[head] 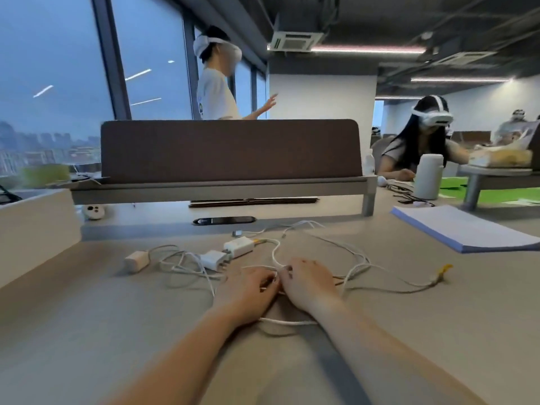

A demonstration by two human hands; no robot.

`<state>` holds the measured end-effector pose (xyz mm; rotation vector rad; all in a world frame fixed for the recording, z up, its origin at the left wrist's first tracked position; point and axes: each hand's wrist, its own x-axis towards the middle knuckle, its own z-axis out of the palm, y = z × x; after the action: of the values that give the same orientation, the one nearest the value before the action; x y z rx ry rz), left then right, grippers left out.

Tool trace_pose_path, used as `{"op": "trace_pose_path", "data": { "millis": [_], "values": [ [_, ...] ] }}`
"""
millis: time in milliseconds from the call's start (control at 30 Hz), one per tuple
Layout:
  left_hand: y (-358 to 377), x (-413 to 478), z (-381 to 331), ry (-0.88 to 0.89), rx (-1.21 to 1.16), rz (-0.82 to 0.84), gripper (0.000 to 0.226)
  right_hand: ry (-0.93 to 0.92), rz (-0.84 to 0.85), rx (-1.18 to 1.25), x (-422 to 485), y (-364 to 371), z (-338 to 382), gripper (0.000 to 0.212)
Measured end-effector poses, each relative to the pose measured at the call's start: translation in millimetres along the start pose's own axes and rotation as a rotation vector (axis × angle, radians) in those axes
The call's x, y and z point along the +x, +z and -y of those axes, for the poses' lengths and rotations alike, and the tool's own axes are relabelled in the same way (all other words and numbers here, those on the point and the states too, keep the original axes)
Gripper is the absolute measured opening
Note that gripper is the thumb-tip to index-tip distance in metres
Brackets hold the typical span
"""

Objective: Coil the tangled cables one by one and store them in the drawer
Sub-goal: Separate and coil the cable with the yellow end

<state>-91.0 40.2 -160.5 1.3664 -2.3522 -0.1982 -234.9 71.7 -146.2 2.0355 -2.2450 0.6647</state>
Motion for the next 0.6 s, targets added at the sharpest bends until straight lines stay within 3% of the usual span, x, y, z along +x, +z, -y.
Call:
{"op": "trace_pose_path", "data": {
  "millis": [133, 200, 333, 500, 600],
  "values": [
    [-8.6, 4.0, 0.0, 0.050, -0.192, -0.060, 0.024, 0.051, -0.054, -0.036, 19.0, 1.5, 2.9, 0.043],
    [-16.7, 5.6, 7.9, -0.036, -0.276, -0.083, 0.019, 0.058, -0.025, -0.015, 21.1, 0.8, 0.1, 0.035],
    [-27.2, 10.5, 42.0, -0.249, -0.104, -0.238, 0.029, 0.032, -0.023, 0.018, 20.2, 4.3, -3.0, 0.026],
    [-23.8, 3.9, 43.5, -0.304, 0.139, -0.040, 0.046, -0.146, -0.085, 0.068, 18.2, 6.9, 11.3, 0.029],
    [-25.3, 4.1, 41.3, -0.305, 0.108, -0.101, 0.043, -0.225, -0.115, -0.177, 13.9, 9.5, 24.1, 0.032]
  ]
}}
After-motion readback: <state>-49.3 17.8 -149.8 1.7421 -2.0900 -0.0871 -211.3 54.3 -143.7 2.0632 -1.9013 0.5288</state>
